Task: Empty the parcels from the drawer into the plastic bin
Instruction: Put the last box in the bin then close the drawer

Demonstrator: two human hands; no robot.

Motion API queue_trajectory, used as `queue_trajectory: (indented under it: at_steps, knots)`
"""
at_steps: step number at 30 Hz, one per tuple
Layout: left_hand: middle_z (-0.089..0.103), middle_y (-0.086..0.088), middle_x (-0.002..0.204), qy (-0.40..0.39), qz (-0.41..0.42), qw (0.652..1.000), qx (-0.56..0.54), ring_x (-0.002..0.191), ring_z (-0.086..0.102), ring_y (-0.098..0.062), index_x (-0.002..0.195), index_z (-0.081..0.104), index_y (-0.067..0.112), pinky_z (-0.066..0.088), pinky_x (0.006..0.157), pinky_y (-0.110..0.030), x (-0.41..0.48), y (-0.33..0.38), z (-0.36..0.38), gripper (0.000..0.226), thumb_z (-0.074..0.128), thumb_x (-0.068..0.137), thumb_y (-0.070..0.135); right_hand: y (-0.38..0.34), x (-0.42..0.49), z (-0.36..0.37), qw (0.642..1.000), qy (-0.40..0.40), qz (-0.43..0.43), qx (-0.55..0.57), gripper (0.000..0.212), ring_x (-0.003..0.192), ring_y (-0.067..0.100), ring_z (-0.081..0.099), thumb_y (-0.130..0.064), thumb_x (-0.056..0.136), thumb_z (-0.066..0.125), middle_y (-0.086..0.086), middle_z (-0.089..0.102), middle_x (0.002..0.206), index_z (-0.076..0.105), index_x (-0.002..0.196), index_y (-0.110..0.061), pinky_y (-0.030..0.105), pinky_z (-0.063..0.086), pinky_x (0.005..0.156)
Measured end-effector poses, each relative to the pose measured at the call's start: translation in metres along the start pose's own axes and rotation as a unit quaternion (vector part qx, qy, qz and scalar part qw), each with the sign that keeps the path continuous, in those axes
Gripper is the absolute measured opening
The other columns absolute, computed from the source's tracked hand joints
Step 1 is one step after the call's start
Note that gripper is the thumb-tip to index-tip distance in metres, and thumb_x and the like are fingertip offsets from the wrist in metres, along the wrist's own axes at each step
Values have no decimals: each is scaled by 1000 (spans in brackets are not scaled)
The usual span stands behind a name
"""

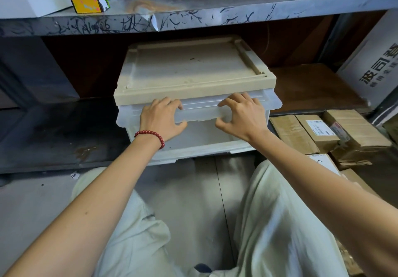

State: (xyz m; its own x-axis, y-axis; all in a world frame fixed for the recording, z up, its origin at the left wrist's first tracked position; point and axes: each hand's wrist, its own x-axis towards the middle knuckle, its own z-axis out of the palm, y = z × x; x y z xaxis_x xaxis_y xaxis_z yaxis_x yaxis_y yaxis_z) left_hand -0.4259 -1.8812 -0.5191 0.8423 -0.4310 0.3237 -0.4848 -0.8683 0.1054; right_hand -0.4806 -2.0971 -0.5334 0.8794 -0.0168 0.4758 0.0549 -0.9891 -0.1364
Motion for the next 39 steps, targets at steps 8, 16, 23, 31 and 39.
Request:
queue_trajectory:
  at_steps: [8,16,23,31,39]
  knots:
    - [60,6,119,-27,-25,999,-28,113,50,-20,118,60,26,45,82,-34,-32,7,-18,36,63,83,37,-1,-15,-24,995,-95,0,22,50,112,22,52,-53,79,61,-2,62,120,60,121,-26,36,39,89]
    - [57,4,124,-43,-34,998,-39,118,47,-20,122,59,28,40,89,-35,-61,15,-28,38,63,85,36,-5,-41,-37,994,-105,1,37,49,111,20,51,-53,78,63,-5,62,118,60,120,-29,36,39,88]
    - [57,6,125,-51,-35,997,-40,118,47,-19,122,59,29,39,89,-34,-82,20,-33,38,64,84,35,-7,-60,-44,993,-107,-8,46,52,105,20,53,-59,74,58,-4,63,113,62,117,-29,35,41,84]
    - [58,10,119,-59,-37,996,-57,111,49,-17,116,61,31,41,84,-32,-109,25,-31,38,68,80,37,-9,-87,-50,991,-121,-25,47,53,98,17,52,-60,67,56,-9,62,105,63,111,-31,30,33,77]
    - [57,15,113,-112,-25,993,-34,111,48,-12,113,59,34,36,74,-26,-117,28,-15,38,70,77,37,-6,-105,-29,985,-165,-22,43,48,105,17,51,-57,73,67,-9,60,110,61,114,-32,34,40,84]
